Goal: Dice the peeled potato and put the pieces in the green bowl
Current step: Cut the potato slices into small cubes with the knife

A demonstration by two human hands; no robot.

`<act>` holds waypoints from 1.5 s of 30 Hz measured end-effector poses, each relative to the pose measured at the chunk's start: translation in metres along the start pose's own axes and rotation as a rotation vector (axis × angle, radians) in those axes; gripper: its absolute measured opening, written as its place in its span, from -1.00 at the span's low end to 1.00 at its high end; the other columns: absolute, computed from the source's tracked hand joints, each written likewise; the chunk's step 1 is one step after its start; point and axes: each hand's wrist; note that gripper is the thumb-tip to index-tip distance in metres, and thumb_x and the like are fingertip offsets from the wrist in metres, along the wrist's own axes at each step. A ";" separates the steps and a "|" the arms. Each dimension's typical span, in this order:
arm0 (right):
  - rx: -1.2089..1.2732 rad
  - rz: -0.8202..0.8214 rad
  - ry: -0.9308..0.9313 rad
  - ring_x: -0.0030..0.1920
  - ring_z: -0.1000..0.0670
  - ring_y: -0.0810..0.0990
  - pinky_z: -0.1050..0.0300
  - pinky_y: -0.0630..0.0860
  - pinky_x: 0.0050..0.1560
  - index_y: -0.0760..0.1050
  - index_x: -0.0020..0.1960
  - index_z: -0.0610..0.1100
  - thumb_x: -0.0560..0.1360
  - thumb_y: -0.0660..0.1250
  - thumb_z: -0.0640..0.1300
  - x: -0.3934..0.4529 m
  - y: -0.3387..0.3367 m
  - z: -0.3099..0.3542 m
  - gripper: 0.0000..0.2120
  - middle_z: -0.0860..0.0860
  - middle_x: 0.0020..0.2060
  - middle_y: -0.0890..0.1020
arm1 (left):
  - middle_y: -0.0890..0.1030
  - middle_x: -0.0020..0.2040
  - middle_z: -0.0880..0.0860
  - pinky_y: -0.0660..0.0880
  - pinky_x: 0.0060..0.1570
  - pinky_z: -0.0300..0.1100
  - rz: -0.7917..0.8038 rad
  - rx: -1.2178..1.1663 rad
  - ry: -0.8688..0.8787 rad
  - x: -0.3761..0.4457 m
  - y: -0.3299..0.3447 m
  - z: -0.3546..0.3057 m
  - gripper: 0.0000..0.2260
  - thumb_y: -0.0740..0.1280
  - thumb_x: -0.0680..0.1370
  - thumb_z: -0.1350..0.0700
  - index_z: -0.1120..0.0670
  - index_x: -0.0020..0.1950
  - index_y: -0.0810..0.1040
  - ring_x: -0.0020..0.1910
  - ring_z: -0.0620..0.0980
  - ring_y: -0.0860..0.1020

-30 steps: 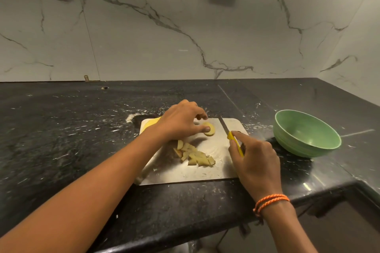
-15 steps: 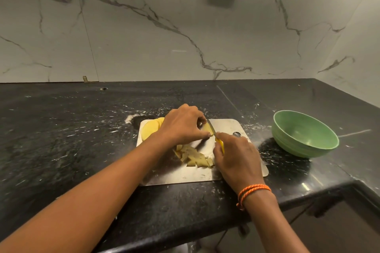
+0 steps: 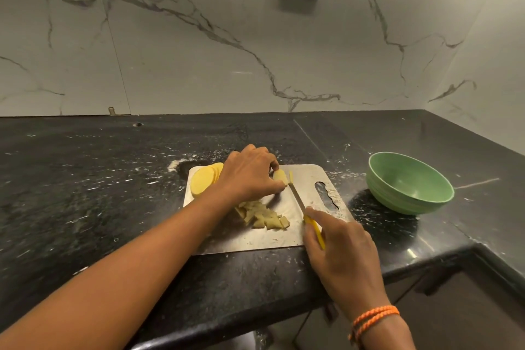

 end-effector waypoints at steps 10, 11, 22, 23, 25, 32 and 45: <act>0.002 -0.056 -0.022 -0.29 -0.18 0.63 -0.01 0.53 -0.34 0.61 0.24 0.01 0.55 0.35 -0.06 0.045 0.021 0.011 -0.73 -0.08 -0.32 0.67 | 0.68 0.03 -0.17 0.47 0.00 -0.06 0.007 -0.107 -0.018 0.001 -0.012 0.010 -0.63 0.50 0.48 -0.28 -0.10 0.16 0.70 0.03 -0.09 0.60; -0.016 -0.041 -0.034 -0.27 -0.19 0.62 -0.01 0.52 -0.34 0.62 0.20 0.01 0.56 0.33 -0.06 0.050 0.025 0.012 -0.76 -0.09 -0.31 0.67 | 0.68 0.01 -0.17 0.45 -0.04 -0.08 0.005 -0.100 -0.018 0.001 -0.012 0.010 -0.66 0.50 0.48 -0.28 -0.10 0.12 0.71 0.02 -0.09 0.60; -0.050 0.066 -0.032 -0.12 -0.25 0.61 -0.05 0.53 -0.21 0.58 0.20 -0.01 0.58 0.26 -0.05 0.061 0.036 0.012 -0.76 -0.16 -0.18 0.65 | 0.66 -0.02 -0.13 0.54 0.09 -0.01 -0.047 -0.040 0.003 -0.003 -0.007 0.002 -0.64 0.42 0.51 -0.34 -0.09 0.04 0.72 -0.01 -0.04 0.59; -0.039 0.068 -0.030 -0.12 -0.24 0.61 -0.05 0.53 -0.21 0.58 0.20 -0.01 0.58 0.26 -0.05 0.061 0.035 0.013 -0.76 -0.16 -0.18 0.64 | 0.67 -0.02 -0.12 0.55 0.09 0.00 -0.052 -0.030 0.003 -0.004 -0.007 0.001 -0.64 0.42 0.51 -0.34 -0.08 0.04 0.72 0.00 -0.03 0.59; -0.026 0.063 -0.033 -0.13 -0.24 0.61 -0.04 0.52 -0.23 0.59 0.17 -0.02 0.58 0.27 -0.05 0.058 0.034 0.013 -0.78 -0.15 -0.18 0.65 | 0.67 -0.03 -0.12 0.56 0.10 0.00 -0.054 -0.023 -0.001 -0.003 -0.006 -0.001 -0.67 0.43 0.51 -0.31 -0.08 0.02 0.72 0.00 -0.02 0.60; -0.022 0.016 -0.044 -0.27 -0.18 0.62 -0.05 0.55 -0.29 0.60 0.13 -0.01 0.54 0.35 -0.04 0.016 0.014 0.008 -0.81 -0.08 -0.29 0.67 | 0.66 -0.06 -0.13 0.59 0.06 0.01 -0.049 -0.020 -0.019 -0.002 -0.004 -0.001 -0.66 0.43 0.51 -0.32 -0.07 0.02 0.72 -0.04 -0.04 0.60; 0.024 -0.057 0.005 -0.26 -0.15 0.61 -0.03 0.57 -0.27 0.61 0.21 0.00 0.56 0.30 -0.02 0.048 0.029 0.019 -0.74 -0.05 -0.30 0.66 | 0.73 -0.01 -0.11 0.57 -0.07 -0.07 -0.028 -0.164 -0.120 0.002 -0.011 0.014 -0.90 0.51 0.55 -0.08 -0.11 0.01 0.75 0.01 -0.02 0.66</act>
Point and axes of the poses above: each hand's wrist, its own x-axis towards the middle knuckle, its own y-axis out of the palm, z = x × y
